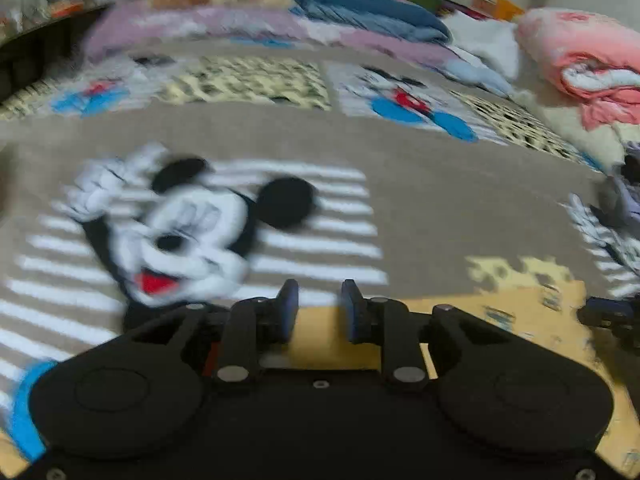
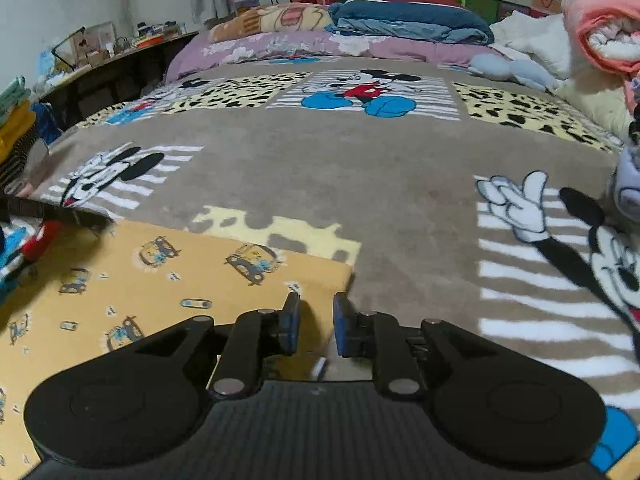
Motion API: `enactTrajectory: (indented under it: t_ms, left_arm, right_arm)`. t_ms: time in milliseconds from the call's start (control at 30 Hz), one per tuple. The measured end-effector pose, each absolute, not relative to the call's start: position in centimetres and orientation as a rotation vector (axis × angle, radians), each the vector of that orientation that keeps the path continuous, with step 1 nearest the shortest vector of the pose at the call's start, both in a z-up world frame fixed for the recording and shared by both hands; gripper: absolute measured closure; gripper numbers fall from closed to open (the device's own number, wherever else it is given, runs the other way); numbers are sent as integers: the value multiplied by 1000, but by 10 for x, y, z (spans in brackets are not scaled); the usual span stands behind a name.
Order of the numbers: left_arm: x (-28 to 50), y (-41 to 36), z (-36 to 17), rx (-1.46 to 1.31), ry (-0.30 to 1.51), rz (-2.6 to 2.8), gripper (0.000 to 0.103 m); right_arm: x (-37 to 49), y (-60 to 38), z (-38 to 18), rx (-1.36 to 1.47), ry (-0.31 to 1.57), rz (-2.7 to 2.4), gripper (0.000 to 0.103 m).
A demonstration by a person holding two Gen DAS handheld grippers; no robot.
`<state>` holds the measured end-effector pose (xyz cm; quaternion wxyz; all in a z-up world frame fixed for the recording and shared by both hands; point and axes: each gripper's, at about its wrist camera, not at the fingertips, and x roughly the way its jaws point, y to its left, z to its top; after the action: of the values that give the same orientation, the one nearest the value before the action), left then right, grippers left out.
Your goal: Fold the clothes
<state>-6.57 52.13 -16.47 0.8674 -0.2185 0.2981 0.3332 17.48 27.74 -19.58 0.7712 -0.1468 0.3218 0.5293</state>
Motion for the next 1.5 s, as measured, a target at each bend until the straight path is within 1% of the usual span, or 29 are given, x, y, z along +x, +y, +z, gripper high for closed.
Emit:
enactTrajectory:
  t_ms: [200, 233, 300, 400, 533, 667, 767, 967, 1133, 1233, 1267, 1300, 1333, 1367, 1400, 1467, 1500]
  left_arm:
    - [-58, 501, -157, -412, 633, 591, 82]
    - [-56, 503, -160, -436, 642, 593, 79]
    - [-57, 510, -163, -489, 654, 628, 78]
    - [-85, 509, -150, -515, 605, 633, 78]
    - [-130, 484, -132, -470, 573, 639, 78]
    - [-165, 430, -125, -326, 551, 648, 78]
    - [-176, 387, -144, -279, 567, 662, 78]
    - [-195, 304, -183, -198, 601, 682, 78]
    - [-202, 267, -181, -129, 584, 686, 78]
    - [-204, 247, -192, -123, 628, 683, 77]
    - [-203, 243, -200, -118, 663, 686, 77]
    - [-205, 238, -207, -102, 665, 694, 77]
    - [-206, 234, -206, -80, 660, 701, 77]
    - [-207, 229, -204, -57, 654, 708, 77]
    - [-209, 225, -200, -54, 635, 708, 76]
    - [-215, 219, -195, -64, 602, 706, 62]
    - [-213, 218, -199, -76, 626, 686, 56]
  right_arm:
    - [169, 276, -188, -303, 666, 1186, 83]
    - [165, 277, -187, -306, 659, 1203, 83]
    - [158, 280, -185, -323, 649, 1226, 83]
    - [154, 282, -187, -377, 651, 1218, 82]
    - [150, 273, -177, -372, 631, 1232, 82]
    - [130, 260, -168, -373, 605, 1257, 82]
    - [106, 249, -163, -386, 586, 1292, 82]
    - [20, 212, -161, -444, 511, 1412, 79]
    - [-47, 173, -171, -465, 475, 1453, 79]
    - [-74, 154, -177, -476, 445, 1447, 79]
    - [-80, 148, -180, -478, 443, 1441, 78]
    - [-85, 144, -183, -485, 445, 1432, 73]
    - [-89, 141, -187, -497, 454, 1419, 70]
    - [-92, 135, -189, -496, 464, 1407, 70]
    - [-94, 130, -190, -485, 472, 1401, 69]
    - [-99, 113, -184, -441, 438, 1365, 69]
    - [-100, 104, -180, -412, 416, 1348, 69]
